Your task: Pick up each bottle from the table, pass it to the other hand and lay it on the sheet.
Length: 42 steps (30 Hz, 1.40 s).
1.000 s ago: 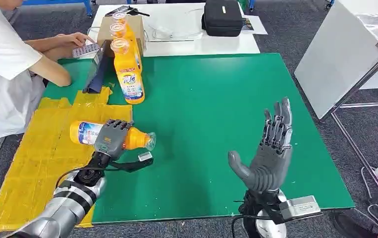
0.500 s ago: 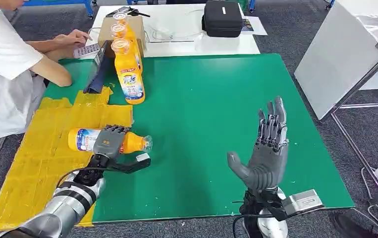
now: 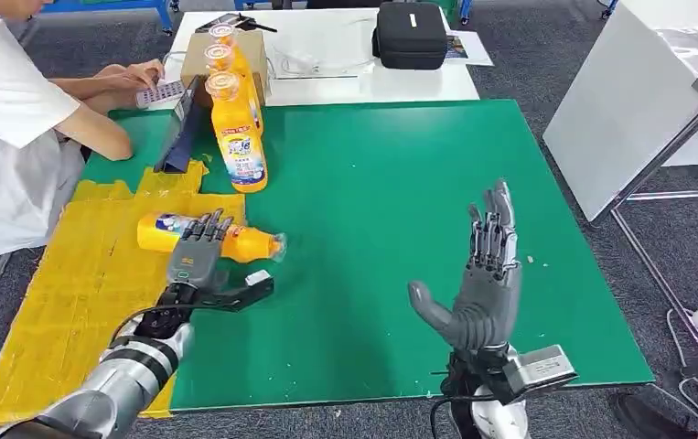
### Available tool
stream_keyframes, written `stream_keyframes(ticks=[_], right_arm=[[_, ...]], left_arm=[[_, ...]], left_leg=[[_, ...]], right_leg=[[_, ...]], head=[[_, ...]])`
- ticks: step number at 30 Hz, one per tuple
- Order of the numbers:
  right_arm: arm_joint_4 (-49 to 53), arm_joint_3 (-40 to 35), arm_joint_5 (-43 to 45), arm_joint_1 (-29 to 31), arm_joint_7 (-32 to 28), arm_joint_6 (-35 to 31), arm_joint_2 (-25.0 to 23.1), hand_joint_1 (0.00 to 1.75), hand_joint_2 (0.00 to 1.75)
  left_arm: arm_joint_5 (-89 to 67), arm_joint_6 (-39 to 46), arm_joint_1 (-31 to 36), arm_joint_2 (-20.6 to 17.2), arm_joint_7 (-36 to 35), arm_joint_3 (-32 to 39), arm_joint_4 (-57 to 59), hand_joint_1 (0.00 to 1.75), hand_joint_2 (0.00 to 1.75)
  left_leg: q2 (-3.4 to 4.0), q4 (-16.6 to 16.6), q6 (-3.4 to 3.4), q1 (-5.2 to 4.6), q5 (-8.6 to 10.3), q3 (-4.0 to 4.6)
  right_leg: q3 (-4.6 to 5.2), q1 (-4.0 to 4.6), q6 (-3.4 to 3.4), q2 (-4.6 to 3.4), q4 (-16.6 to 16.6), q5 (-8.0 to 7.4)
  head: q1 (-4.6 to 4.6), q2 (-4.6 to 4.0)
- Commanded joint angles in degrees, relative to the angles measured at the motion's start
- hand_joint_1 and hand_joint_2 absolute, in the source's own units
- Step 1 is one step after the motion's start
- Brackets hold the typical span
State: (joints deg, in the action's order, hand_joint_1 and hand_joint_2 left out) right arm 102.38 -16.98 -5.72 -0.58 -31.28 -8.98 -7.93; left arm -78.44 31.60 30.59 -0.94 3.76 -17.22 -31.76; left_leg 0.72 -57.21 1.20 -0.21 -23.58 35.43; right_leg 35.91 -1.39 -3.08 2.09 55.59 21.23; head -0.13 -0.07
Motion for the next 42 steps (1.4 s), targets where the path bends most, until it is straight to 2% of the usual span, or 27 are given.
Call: stream_keyframes(ticks=[1, 7, 15, 19, 23, 26, 28, 32, 37, 38, 42], right_arm=[[-4.23, 0.24, -2.08, 0.34, 1.04, -1.86, 1.23, 0.00, 1.75], [-4.32, 0.58, -2.76, 0.07, 1.61, -2.25, 1.31, 0.00, 1.75], [-3.81, 1.77, -3.48, -1.32, 1.99, -2.41, 1.21, 0.00, 1.75], [-4.34, 1.97, -3.71, -2.03, 1.96, -2.99, 1.41, 0.00, 1.75], [-3.96, 2.94, -4.70, -3.46, 1.39, -4.90, 1.46, 0.00, 1.75], [-4.23, 3.55, -6.90, -4.57, 2.07, -6.19, 1.77, 0.00, 1.75], [-4.30, 4.92, -7.94, -5.67, 2.12, -6.88, 1.94, 0.00, 1.75], [-2.93, 8.33, -8.07, -8.76, 2.55, -6.83, 1.02, 0.00, 1.75], [-2.72, 8.39, -8.15, -9.08, 2.54, -6.74, 0.90, 0.00, 1.75], [-2.72, 8.39, -8.15, -9.08, 2.54, -6.74, 0.90, 0.00, 1.75], [-2.73, 9.12, -9.35, -10.39, 4.20, -7.03, 0.99, 0.00, 1.75]], left_arm=[[2.99, -0.52, -2.61, 0.85, 2.86, 4.27, -0.70, 0.00, 1.75], [5.05, -0.76, -4.04, 0.89, 4.49, 4.43, -3.79, 0.00, 1.75], [15.96, -5.37, -10.72, -0.75, 9.97, 4.63, -20.39, 0.00, 1.75], [35.95, -8.07, -21.36, -1.12, 24.44, 6.18, -43.28, 0.00, 1.75], [48.37, -11.28, -28.61, 1.50, 29.40, 9.11, -59.99, 0.00, 1.75], [55.07, -13.00, -31.22, 2.82, 31.89, 10.53, -65.24, 0.00, 1.75], [64.16, -24.79, -33.02, 1.55, 30.90, 9.78, -67.45, 0.00, 1.75], [68.40, -34.16, -35.25, 2.59, 27.72, 9.07, -65.83, 0.00, 1.75], [68.33, -34.09, -35.12, 2.93, 27.83, 8.87, -64.86, 0.00, 1.75], [68.33, -34.09, -35.12, 2.93, 27.83, 8.87, -64.86, 0.00, 1.75], [68.95, -36.37, -35.99, 2.96, 23.88, 8.14, -62.90, 0.00, 1.75]], left_leg=[[0.05, 0.06, -0.06, 0.07, -0.11, -0.29], [0.03, 0.05, -0.07, 0.08, -0.11, -0.29], [0.01, 0.01, -0.06, 0.08, -0.12, -0.21], [0.11, 0.01, -0.04, 0.05, -0.10, -0.09], [0.16, -0.14, -0.08, 0.16, -0.33, -0.21], [0.06, -0.08, -0.05, 0.11, -0.23, -0.05], [0.08, -0.07, -0.09, 0.12, -0.27, -0.08], [0.01, 0.00, -0.10, 0.11, -0.29, -0.22], [-0.02, -0.01, -0.11, 0.08, -0.25, -0.11], [-0.04, -0.10, -0.17, 0.18, -0.43, -0.37], [-0.04, 0.02, -0.13, 0.10, -0.28, -0.23]], right_leg=[[-0.28, 0.05, 0.12, -0.22, -0.11, 0.06], [-0.29, 0.06, 0.13, -0.21, -0.10, 0.07], [-0.22, 0.06, 0.13, -0.20, -0.08, 0.07], [-0.08, 0.04, 0.09, -0.23, -0.07, 0.03], [-0.21, 0.13, 0.17, -0.37, 0.00, 0.21], [-0.05, 0.10, 0.11, -0.21, -0.03, 0.15], [-0.07, 0.10, 0.15, -0.24, -0.04, 0.17], [-0.21, 0.09, 0.19, -0.21, -0.09, 0.23], [-0.09, 0.06, 0.17, -0.15, -0.06, 0.20], [-0.38, 0.14, 0.29, -0.28, -0.02, 0.36], [-0.22, 0.08, 0.21, -0.17, -0.07, 0.23]], head=[[0.00, 0.00], [0.00, 0.00], [0.02, 0.00], [0.00, 0.00], [0.00, 0.00], [0.02, 0.00], [0.00, 0.00], [0.00, 0.00], [0.00, 0.00], [0.00, 0.00], [-0.02, 0.00]])
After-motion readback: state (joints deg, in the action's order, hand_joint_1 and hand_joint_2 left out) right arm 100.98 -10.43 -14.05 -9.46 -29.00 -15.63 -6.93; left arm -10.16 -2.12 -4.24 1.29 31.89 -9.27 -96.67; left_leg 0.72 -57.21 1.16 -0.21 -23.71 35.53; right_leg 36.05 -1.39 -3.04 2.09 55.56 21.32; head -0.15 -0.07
